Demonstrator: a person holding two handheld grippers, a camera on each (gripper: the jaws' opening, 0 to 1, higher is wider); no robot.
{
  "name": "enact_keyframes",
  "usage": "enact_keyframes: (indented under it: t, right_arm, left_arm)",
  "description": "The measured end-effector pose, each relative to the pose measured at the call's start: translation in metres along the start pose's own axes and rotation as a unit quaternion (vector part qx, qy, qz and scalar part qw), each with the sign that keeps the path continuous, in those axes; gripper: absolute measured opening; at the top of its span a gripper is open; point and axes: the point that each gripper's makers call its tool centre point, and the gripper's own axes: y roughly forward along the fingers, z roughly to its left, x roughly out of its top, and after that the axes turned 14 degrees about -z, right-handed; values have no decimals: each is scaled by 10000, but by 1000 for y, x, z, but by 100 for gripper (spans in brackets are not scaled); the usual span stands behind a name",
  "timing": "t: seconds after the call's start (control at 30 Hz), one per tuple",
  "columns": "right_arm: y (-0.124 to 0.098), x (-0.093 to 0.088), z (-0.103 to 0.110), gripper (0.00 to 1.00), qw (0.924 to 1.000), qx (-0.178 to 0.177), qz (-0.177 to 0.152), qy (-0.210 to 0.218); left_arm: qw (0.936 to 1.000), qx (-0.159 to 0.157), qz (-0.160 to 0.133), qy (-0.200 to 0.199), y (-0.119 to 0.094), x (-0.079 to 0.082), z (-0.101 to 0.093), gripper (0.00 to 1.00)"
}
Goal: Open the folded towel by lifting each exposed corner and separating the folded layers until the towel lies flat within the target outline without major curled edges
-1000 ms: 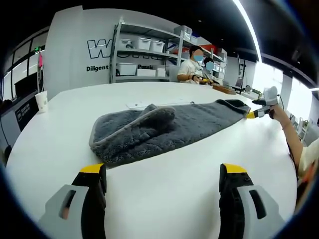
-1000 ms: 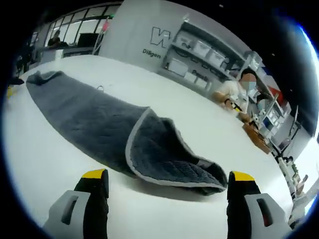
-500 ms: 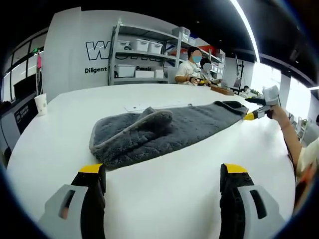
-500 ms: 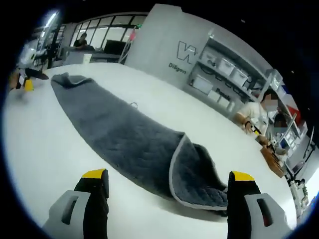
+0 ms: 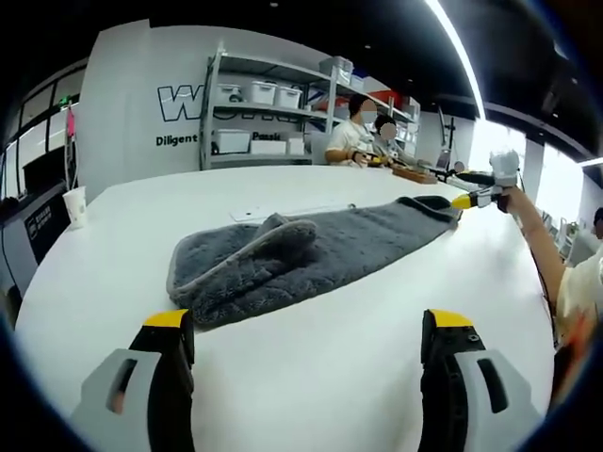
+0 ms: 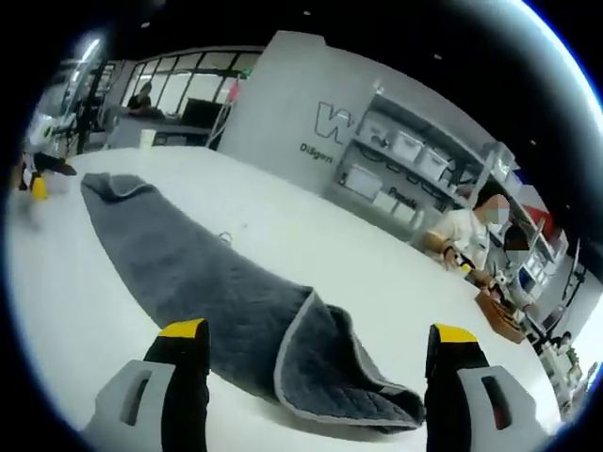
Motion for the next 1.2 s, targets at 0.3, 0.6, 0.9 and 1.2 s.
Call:
enact_keyframes:
  t: [0.3, 0.6, 0.9, 1.2]
  right_arm:
    - [19, -12, -17, 53, 9999, -35, -4, 97]
    - [28, -47, -25, 5, 9985, -240, 489, -47]
    - [35, -60, -34, 0, 9961, -404, 739, -266]
    - [49, -47, -73, 0, 9883, -1226, 612, -667]
  left_arm:
    - [10000, -75, -25, 25, -1, 3, -4, 99]
    - [9999, -44, -84, 35, -3, 6, -2, 99]
    - [9999, -63, -95, 36, -4, 6, -4, 99]
    - [10000, -24, -94, 7, -4, 6, -1, 99]
